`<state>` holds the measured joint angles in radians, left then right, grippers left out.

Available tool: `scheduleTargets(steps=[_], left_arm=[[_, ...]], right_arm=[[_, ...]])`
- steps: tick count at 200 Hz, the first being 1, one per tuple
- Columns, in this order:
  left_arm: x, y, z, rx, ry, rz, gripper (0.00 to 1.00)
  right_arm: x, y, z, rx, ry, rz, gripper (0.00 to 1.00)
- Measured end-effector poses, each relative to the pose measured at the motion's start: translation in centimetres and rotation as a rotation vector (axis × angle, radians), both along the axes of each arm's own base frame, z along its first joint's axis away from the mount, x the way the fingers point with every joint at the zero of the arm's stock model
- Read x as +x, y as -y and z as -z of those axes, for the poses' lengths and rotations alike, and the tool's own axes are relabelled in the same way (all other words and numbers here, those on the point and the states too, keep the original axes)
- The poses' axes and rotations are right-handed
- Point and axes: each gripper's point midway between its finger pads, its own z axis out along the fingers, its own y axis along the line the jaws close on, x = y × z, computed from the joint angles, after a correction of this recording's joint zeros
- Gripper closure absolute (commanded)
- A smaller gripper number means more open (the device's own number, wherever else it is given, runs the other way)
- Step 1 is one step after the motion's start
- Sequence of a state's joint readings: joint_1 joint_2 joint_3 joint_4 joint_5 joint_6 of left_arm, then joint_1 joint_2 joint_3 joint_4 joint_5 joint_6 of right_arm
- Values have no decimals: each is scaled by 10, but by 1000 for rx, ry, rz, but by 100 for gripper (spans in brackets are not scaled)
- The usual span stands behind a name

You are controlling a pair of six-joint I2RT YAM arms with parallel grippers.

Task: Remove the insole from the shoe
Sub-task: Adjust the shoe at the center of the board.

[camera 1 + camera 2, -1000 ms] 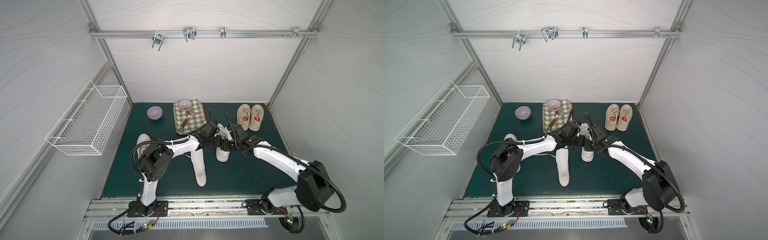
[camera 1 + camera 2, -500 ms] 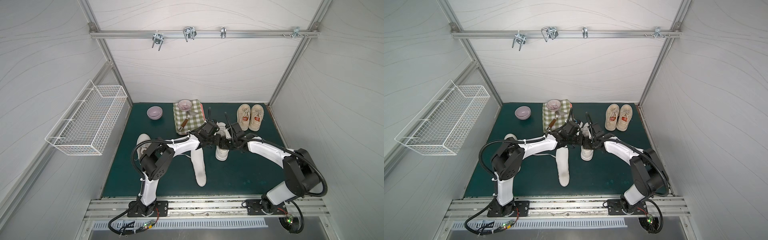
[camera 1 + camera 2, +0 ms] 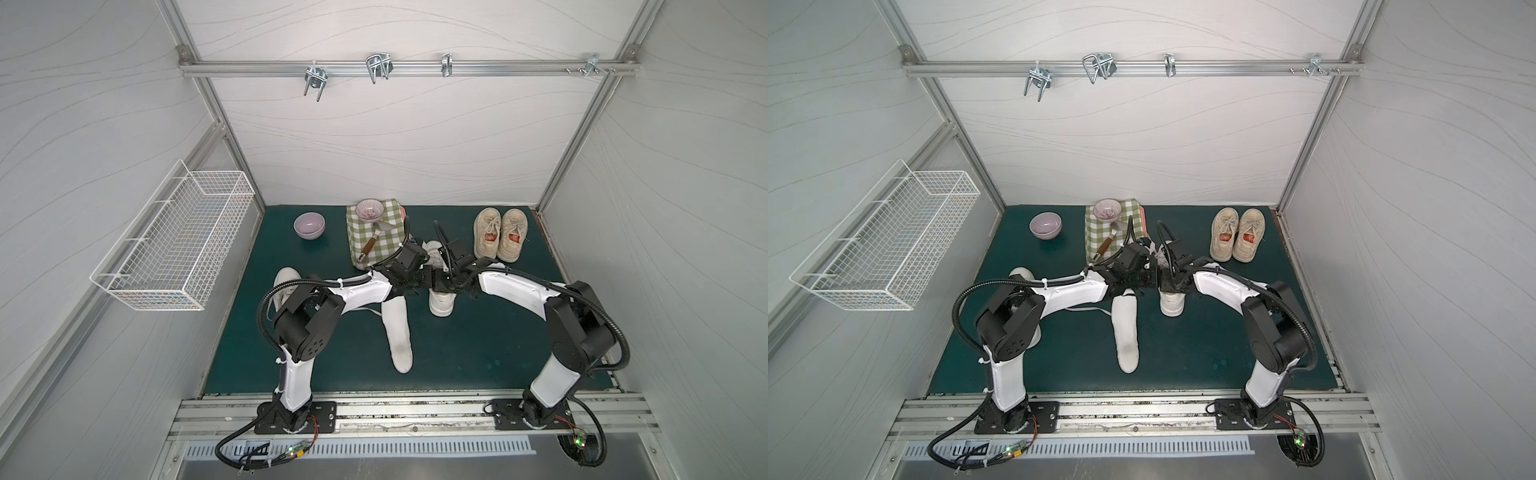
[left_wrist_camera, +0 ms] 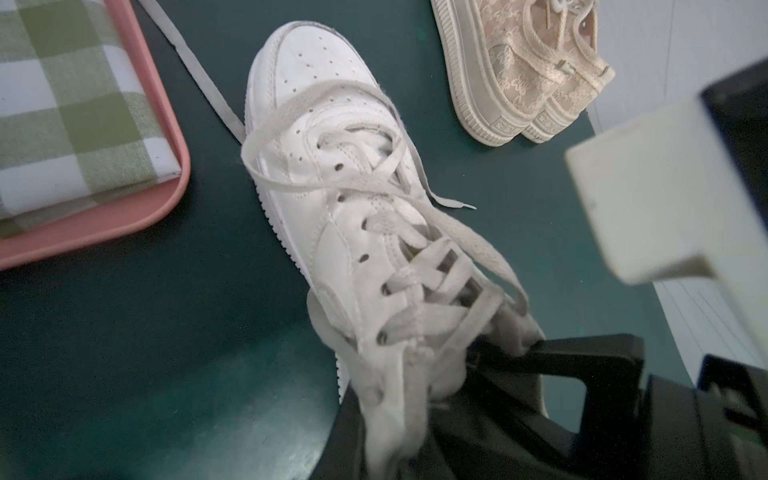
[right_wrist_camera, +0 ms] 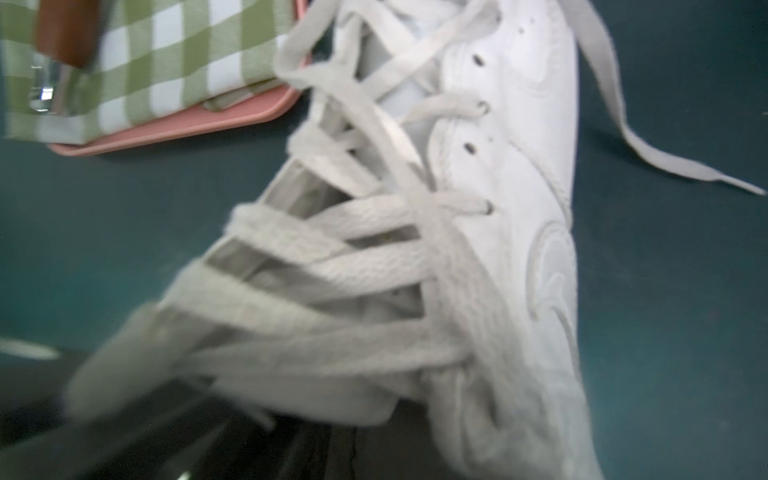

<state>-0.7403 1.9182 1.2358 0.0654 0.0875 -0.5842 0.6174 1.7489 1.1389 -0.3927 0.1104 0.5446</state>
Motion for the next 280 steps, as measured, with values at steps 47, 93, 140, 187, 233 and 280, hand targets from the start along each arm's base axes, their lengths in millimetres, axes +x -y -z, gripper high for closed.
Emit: scheduleTargets(steps=[47,93,140,187,233,280], left_arm=[[-3,-4,-2,-84,-21,-52,100],[-4,-6,-1,-116,-43,-61,100],[-4,-8,-1,-113,-43,-65,100],[-16,-3,-2,-91,-48,-51,100],[-27,-1,-1,-57,-53,-31,100],[-32,2,-2,-55,-56,-8,100]], right_arm=[[11,1,9,-111,12,37,55],[18,0,16,-148,3,64,72],[20,2,12,-108,39,86,89],[6,12,9,-62,87,95,100],[-12,17,-3,8,113,74,100],[-19,21,-17,123,134,68,100]])
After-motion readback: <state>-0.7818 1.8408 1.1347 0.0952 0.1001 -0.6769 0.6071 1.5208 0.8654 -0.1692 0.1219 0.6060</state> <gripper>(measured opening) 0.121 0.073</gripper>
